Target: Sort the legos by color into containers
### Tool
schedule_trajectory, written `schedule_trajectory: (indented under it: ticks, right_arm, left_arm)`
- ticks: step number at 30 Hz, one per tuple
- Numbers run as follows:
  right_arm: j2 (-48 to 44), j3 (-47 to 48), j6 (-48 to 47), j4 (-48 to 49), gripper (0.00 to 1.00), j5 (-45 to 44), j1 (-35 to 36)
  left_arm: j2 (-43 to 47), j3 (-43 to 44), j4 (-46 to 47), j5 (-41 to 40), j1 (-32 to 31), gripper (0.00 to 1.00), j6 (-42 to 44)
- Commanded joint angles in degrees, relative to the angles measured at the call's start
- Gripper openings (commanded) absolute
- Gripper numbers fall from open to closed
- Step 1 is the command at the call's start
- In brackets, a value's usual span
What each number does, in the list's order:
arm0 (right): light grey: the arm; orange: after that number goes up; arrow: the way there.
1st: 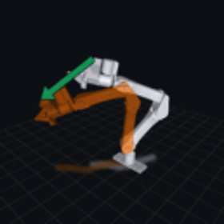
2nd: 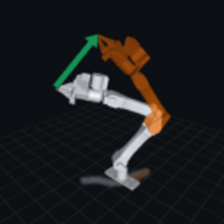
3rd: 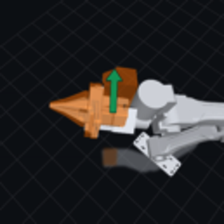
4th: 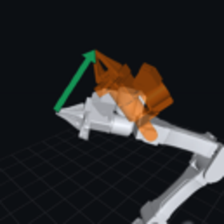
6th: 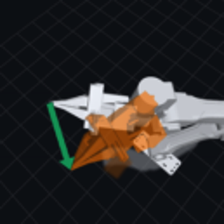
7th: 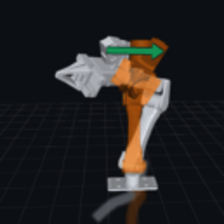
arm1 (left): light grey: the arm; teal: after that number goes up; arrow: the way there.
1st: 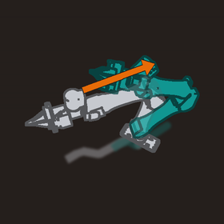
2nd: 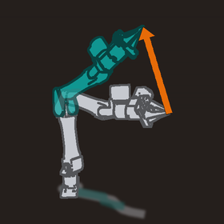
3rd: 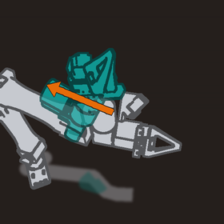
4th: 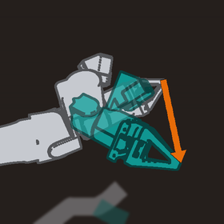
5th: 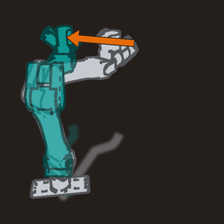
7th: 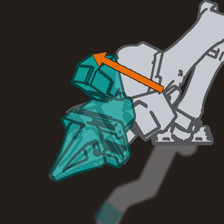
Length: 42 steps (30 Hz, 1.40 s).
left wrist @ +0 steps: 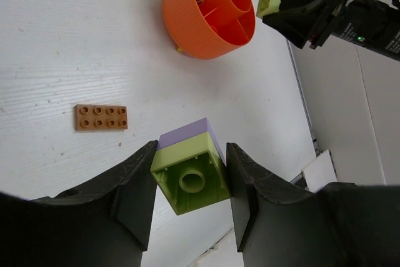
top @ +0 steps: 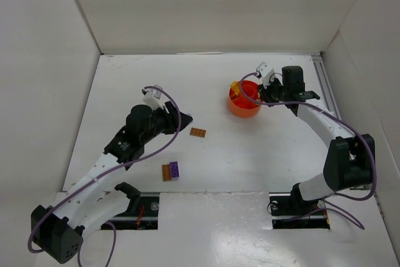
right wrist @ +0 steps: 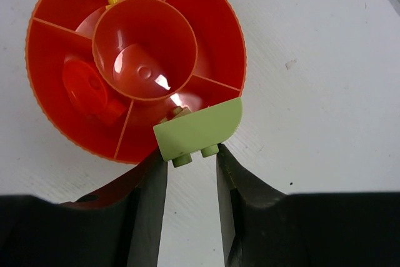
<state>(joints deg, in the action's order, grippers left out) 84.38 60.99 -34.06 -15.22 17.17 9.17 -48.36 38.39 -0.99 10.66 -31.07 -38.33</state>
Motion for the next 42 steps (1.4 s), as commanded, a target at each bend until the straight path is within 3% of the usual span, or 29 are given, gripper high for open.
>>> schedule_trajectory:
  ticks: [1, 5, 15, 22, 31, 36, 42]
  right_arm:
    - [1.5, 2.8, 0.9, 3.6, 0.25, 0.8, -0.2]
    - [3.2, 2.8, 1.5, 4.9, 0.29, 1.6, -0.2]
    - [1.8, 1.8, 1.5, 4.9, 0.61, 3.0, -0.2]
    - [-5.5, -0.1, 1.5, 3.4, 0.63, 2.4, 1.1]
    - [-22.6, -7.6, 1.0, 3.7, 0.69, 11.6, 19.5]
    - [-27.6, -8.9, 3.0, 8.2, 0.7, 11.1, 32.5]
    - [-28.5, -10.1, 6.2, 14.6, 0.74, 9.4, 38.4]
  left_arm:
    - [-0.2, 0.3, 4.1, 2.4, 0.1, 0.0, 1.7]
    - [-0.2, 0.3, 4.1, 3.0, 0.1, 0.0, 2.2]
    - [-0.2, 0.8, 4.6, 4.3, 0.1, 0.0, 2.2]
    - [-0.8, 0.8, 8.2, 10.1, 0.1, 0.0, 2.2]
    - [-5.2, 3.1, 17.9, 29.2, 0.7, 0.0, 2.2]
    - [-4.6, 1.4, 23.1, 32.9, 0.7, 0.0, 0.0]
    - [0.3, -0.9, 27.6, 34.5, 0.7, 0.0, -1.8]
